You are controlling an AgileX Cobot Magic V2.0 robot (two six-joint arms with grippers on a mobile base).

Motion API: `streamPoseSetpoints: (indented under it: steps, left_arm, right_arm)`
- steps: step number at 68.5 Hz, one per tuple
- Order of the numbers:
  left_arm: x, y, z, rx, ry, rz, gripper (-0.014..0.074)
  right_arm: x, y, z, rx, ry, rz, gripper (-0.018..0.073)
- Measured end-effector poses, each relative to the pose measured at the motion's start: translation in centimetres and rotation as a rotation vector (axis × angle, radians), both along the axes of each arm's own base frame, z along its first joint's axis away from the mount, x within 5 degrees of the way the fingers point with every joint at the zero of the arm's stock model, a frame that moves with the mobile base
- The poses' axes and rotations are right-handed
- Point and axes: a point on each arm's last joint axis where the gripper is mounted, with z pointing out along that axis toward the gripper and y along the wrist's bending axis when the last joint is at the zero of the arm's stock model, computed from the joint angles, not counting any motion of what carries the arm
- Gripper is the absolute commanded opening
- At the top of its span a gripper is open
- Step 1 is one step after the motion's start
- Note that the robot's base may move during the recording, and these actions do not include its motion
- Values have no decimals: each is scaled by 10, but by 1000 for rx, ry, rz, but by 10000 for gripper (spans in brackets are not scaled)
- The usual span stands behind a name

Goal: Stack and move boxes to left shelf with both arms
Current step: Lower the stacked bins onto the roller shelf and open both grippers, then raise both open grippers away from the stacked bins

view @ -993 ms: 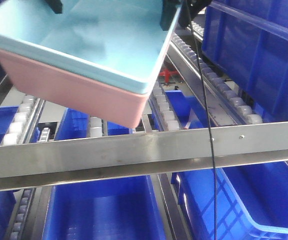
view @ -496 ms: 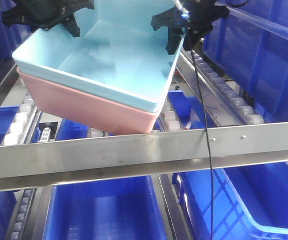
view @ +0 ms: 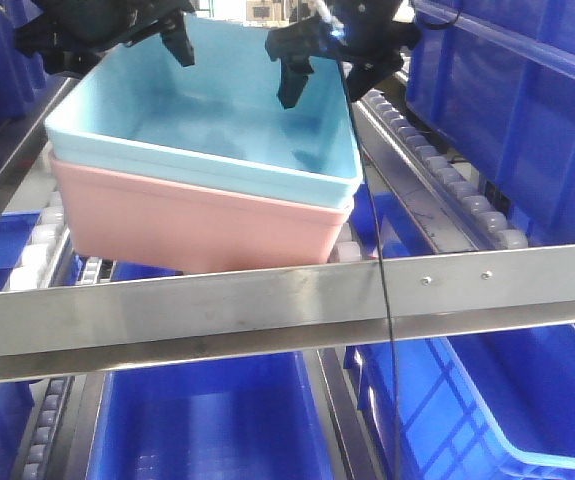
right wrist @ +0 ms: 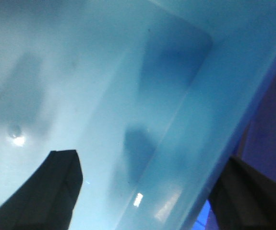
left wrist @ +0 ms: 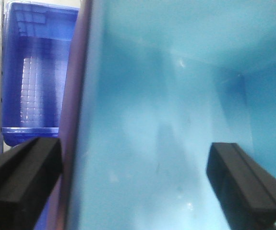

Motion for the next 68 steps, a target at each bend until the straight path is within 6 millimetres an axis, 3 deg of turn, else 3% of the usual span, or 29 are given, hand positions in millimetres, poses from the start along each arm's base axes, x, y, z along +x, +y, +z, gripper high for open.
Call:
streamPoseSetpoints:
  steps: [15, 32, 39, 45, 49, 57, 68]
  left_arm:
    - [-5, 1, 4, 128, -3, -37, 549]
    - [-25, 11, 42, 230, -62, -46, 517]
    - [-35, 16, 56, 240, -51, -35, 448]
    - [-47, 22, 66, 246, -13, -20, 334]
    - [-56, 26, 74, 247, 7, -11, 231]
    - [-77, 36, 92, 248, 44, 7, -15]
    - [-112, 50, 122, 222, 15, 23, 0]
  right_arm:
    - [-7, -1, 21, 23, -1, 6, 626]
    - [-24, -16, 67, 58, -53, -6, 609]
    - [-31, -20, 78, 58, -47, -8, 476]
    - [-36, -23, 84, 57, -33, -10, 245]
    - [-40, -24, 88, 54, -24, -9, 41]
    - [-49, -27, 99, 54, -20, -6, 53]
    - [-61, -33, 118, 70, -47, -8, 51]
